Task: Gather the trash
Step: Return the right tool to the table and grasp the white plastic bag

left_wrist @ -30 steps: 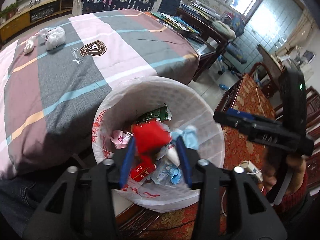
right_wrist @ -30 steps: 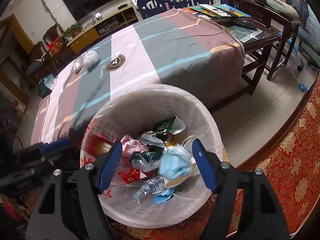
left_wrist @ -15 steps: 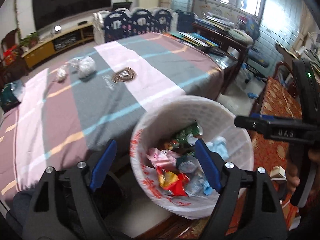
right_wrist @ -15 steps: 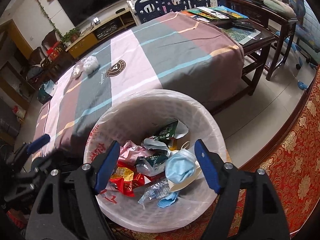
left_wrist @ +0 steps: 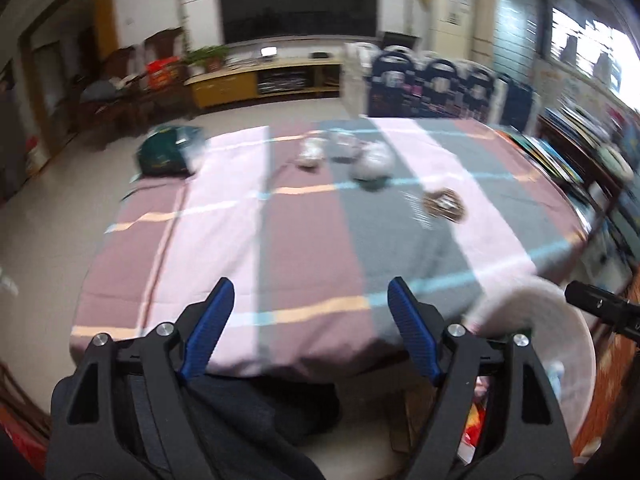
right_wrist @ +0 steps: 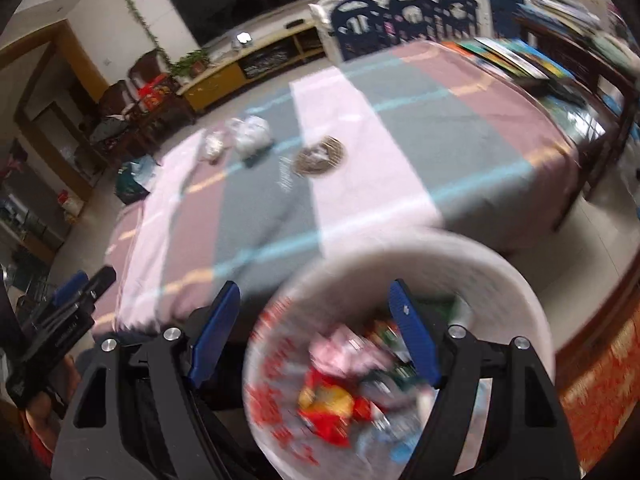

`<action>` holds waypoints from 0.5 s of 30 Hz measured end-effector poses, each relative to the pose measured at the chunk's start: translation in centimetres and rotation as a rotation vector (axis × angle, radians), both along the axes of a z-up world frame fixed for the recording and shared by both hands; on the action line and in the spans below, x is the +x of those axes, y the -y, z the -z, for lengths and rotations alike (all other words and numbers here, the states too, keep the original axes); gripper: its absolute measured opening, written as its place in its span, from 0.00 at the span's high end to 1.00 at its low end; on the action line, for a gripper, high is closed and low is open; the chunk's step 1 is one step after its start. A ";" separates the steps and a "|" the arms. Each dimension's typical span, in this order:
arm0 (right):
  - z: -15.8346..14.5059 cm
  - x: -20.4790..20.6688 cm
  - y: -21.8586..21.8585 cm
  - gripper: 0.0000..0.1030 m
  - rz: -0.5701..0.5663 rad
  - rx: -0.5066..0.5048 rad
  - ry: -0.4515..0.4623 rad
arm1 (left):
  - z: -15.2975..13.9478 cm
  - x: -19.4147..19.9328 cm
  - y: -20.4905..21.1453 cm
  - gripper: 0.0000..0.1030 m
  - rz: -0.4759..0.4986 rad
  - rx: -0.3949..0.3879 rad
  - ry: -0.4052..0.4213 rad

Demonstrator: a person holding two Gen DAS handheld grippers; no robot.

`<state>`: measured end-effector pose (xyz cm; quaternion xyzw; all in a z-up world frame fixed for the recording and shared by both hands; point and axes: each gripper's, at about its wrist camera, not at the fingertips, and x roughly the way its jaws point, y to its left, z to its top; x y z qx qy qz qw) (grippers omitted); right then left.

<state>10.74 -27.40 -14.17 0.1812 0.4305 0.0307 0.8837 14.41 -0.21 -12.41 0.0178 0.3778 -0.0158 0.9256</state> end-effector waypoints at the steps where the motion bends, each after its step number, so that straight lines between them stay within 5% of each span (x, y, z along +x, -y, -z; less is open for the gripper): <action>1: -0.5 2.2 -1.6 0.27 -0.032 -0.007 0.026 | 0.1 0.5 -1.5 0.27 -0.033 -0.011 -0.005; 4: -1.1 8.6 -6.0 0.27 -0.146 -0.024 0.069 | 0.8 1.9 -4.8 0.27 -0.105 -0.032 -0.017; 9: -0.7 21.6 -11.9 0.27 -0.177 -0.082 0.086 | 2.7 3.8 -8.9 0.27 -0.178 -0.077 -0.038; 15: 3.5 34.9 -19.3 0.28 -0.239 -0.186 -0.033 | 5.2 5.1 -11.3 0.27 -0.218 -0.154 -0.081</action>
